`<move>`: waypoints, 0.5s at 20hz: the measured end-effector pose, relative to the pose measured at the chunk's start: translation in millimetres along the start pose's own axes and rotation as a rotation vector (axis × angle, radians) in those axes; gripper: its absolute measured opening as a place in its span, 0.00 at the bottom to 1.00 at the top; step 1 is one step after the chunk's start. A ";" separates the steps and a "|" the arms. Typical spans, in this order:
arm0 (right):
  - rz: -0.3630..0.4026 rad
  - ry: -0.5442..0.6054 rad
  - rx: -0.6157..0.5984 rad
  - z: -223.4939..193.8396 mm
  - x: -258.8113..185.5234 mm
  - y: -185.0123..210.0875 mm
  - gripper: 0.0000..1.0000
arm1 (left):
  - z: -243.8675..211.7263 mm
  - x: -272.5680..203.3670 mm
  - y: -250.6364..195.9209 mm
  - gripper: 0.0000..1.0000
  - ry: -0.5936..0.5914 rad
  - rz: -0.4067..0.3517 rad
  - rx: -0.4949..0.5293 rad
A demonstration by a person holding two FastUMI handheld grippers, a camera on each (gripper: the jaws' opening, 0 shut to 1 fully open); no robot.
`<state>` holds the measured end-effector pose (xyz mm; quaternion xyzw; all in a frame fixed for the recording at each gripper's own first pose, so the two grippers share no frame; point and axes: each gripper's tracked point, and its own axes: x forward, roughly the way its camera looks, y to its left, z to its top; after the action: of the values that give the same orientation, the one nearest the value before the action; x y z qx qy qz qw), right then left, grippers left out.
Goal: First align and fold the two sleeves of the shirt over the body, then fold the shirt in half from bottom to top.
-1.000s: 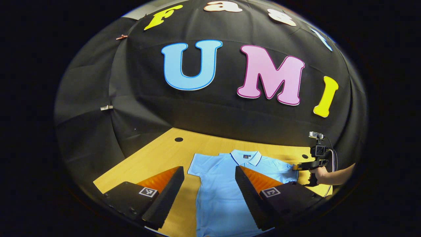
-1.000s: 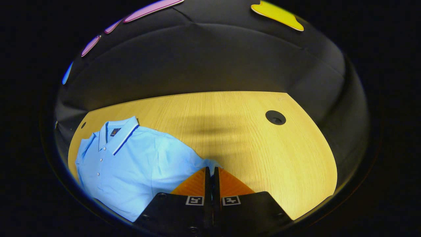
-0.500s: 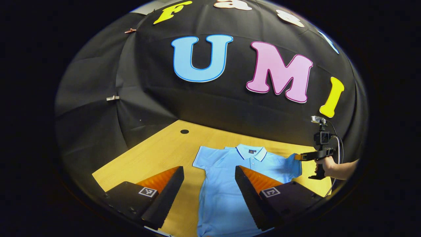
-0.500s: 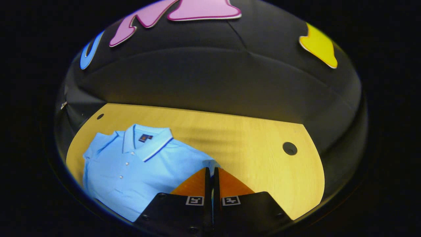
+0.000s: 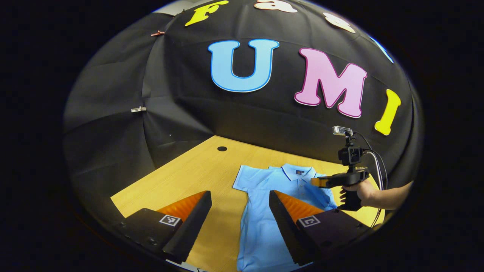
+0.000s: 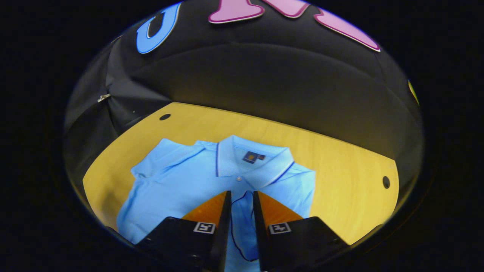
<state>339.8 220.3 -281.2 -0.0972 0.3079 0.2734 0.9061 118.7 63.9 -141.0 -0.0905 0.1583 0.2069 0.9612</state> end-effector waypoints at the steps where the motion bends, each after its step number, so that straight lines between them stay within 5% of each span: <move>1: 0.027 -0.004 0.017 -0.4 0.2 13.1 0.44 | 1.5 7.7 2.0 0.97 0.001 -0.001 -0.001; 5: 0.042 -0.023 0.060 -4.2 -22.3 22.8 1.00 | 9.6 47.6 7.9 0.97 0.001 -0.029 0.017; 10: -0.045 -0.047 0.099 -9.6 -67.7 -21.6 0.99 | 16.2 118.1 5.6 0.97 0.013 -0.084 0.050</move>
<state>302.2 169.6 -247.3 -0.0529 0.2975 0.2395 0.9227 222.6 116.5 -166.9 -0.0745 0.1656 0.1618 0.9700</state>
